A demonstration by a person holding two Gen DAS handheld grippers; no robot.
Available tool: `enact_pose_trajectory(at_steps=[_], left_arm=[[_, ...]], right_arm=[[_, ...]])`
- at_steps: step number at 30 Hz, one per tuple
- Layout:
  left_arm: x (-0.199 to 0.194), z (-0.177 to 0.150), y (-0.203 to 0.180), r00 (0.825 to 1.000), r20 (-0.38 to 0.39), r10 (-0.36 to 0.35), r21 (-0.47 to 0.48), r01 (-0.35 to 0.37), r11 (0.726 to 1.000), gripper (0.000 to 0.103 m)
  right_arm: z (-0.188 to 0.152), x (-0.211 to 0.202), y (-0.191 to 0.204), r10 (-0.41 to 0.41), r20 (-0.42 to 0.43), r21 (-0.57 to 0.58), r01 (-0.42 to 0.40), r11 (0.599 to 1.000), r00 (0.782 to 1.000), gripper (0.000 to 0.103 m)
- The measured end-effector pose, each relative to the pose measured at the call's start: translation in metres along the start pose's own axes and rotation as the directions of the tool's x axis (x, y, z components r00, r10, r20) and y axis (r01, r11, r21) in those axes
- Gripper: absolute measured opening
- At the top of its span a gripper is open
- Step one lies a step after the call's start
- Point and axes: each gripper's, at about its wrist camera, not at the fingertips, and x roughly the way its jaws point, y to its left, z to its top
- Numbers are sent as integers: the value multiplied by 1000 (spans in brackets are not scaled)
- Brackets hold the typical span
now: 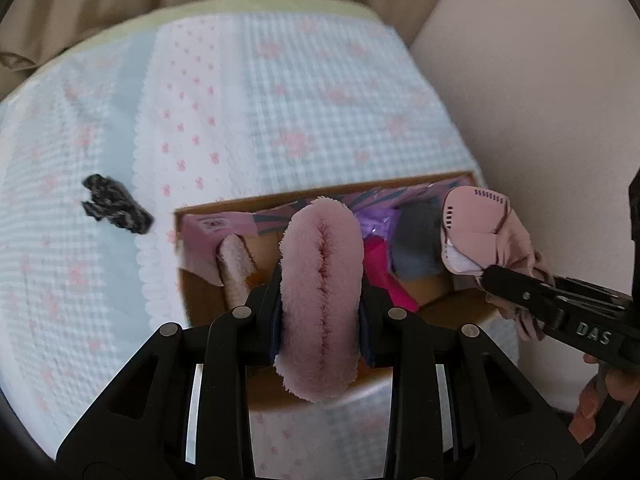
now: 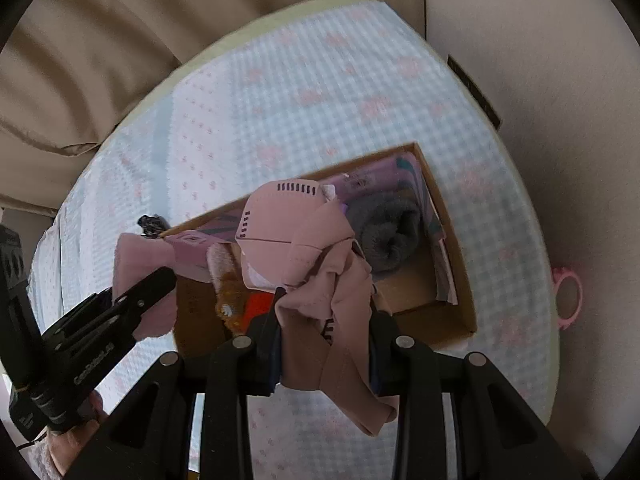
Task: Organize soft objects
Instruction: 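Carry the hair tie and pink cloth over the box, then open both tools to release the hair tie and cloth into the box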
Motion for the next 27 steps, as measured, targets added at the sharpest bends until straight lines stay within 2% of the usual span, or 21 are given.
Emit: enact_pose_trajectory(at_steps=[4, 7, 8, 9, 10, 11, 12, 13, 14, 20, 27], left_arm=[[31, 4, -5, 998, -59, 23, 30, -22, 999, 26], [39, 8, -12, 997, -69, 43, 57, -39, 998, 27], [41, 9, -14, 996, -72, 54, 69, -49, 996, 35], [43, 11, -15, 995, -78, 65, 79, -58, 995, 61], [44, 11, -16, 993, -86, 76, 92, -68, 993, 81], [43, 10, -17, 993, -90, 77, 96, -68, 993, 102], [42, 9, -15, 994, -82, 77, 95, -69, 993, 103], [42, 7, -13, 993, -88, 84, 96, -76, 993, 103], [42, 7, -12, 992, -93, 89, 93, -80, 992, 103], [27, 3, -2, 994, -85, 74, 55, -69, 996, 103], [-4, 0, -4, 998, -36, 52, 54, -50, 997, 103]], right_arm=[[5, 17, -16, 23, -31, 42, -21, 999, 999, 30], [6, 21, -23, 22, -36, 65, -20, 998, 999, 31], [7, 22, -25, 21, -35, 69, -19, 997, 999, 35], [8, 23, -27, 17, -36, 78, -15, 997, 999, 48], [9, 24, -29, 20, -33, 86, -17, 996, 999, 54], [10, 25, -30, 25, -29, 95, -22, 995, 999, 71], [11, 24, -33, 29, -21, 107, -26, 994, 999, 92], [11, 24, -35, 25, -15, 110, -24, 994, 1000, 100], [11, 24, -35, 23, -10, 109, -21, 994, 1000, 103], [4, 22, -35, -12, -9, 62, 12, 998, 1000, 103], [-4, 6, -26, -2, 11, 47, 1, 999, 1000, 103]])
